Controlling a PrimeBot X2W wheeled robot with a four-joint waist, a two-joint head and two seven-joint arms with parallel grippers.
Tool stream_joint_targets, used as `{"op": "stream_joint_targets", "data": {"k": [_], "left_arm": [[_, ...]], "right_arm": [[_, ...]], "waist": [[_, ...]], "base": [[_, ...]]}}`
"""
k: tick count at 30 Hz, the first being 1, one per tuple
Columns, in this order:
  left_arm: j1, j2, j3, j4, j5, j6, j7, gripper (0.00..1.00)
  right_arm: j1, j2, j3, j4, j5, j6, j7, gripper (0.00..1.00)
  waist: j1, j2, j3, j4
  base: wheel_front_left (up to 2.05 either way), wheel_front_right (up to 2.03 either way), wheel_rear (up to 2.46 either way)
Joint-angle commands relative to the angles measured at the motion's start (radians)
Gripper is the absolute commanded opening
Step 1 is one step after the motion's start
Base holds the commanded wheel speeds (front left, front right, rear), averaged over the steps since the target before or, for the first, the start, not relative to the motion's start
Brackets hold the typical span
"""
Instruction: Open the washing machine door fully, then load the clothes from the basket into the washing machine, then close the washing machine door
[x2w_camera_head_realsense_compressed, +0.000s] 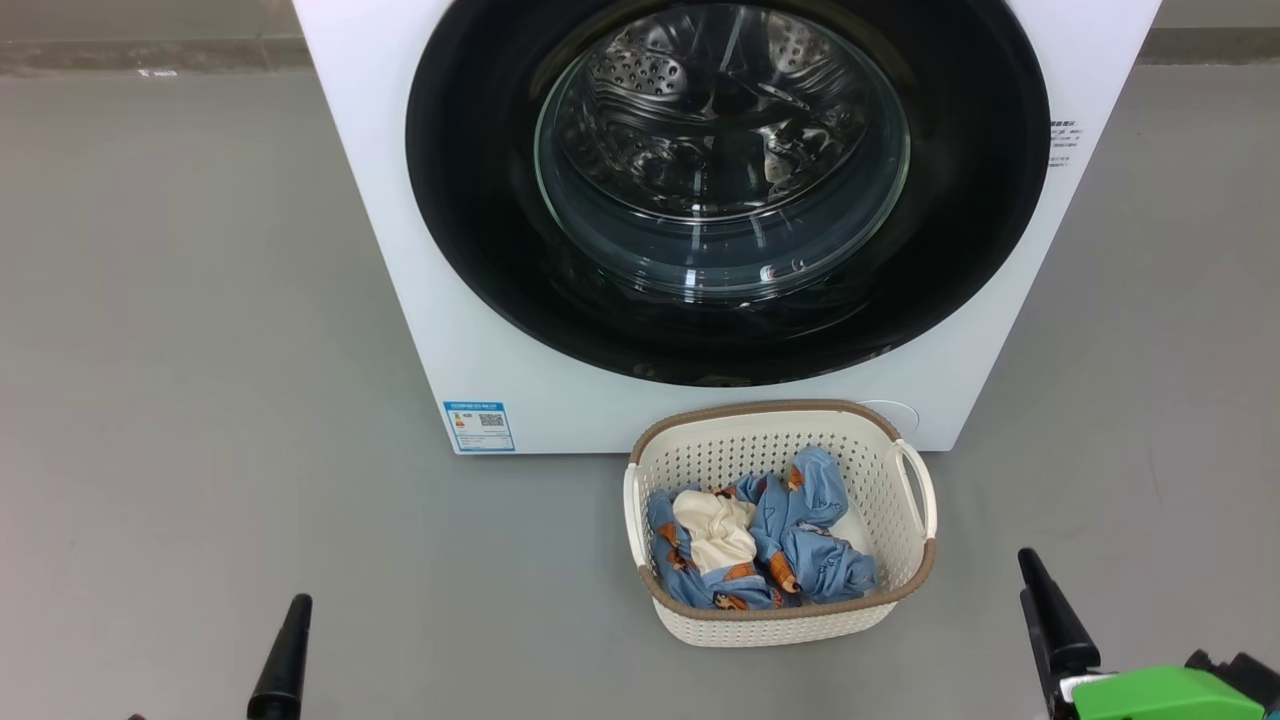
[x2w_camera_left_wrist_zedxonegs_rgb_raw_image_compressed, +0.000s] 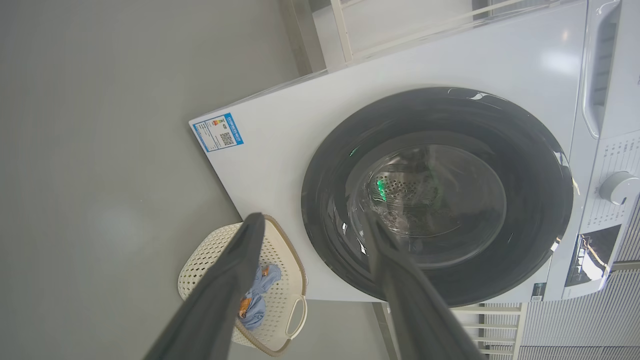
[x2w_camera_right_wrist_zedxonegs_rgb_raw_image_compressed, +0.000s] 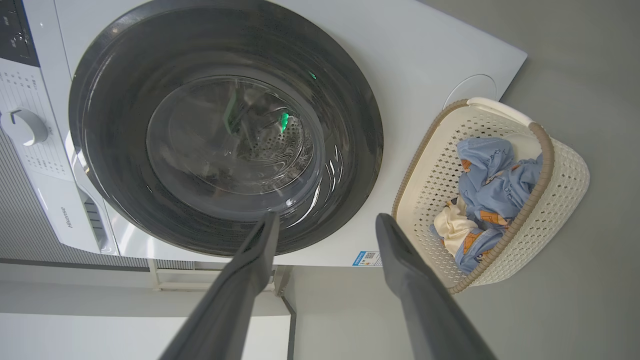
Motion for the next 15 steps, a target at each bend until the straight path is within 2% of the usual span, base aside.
{"op": "stream_joint_targets", "data": {"k": [1, 15], "left_arm": [[-0.044, 0.023, 0.008, -0.033, 0.023, -0.002, -0.010, 1.00], [-0.054, 0.050, -0.016, -0.044, 0.163, -0.002, -0.051, 1.00]], "right_arm": [[-0.050, -0.020, 0.013, -0.022, -0.026, 0.000, -0.011, 1.00], [-0.067, -0.042, 0.034, -0.012, -0.194, 0.001, -0.052, 1.00]], "waist": [[-0.0001, 0.0000, 0.000, 0.000], [-0.0001, 0.0000, 0.000, 0.001]], "base": [[0.00, 0.00, 0.00], [0.00, 0.00, 0.00]]}}
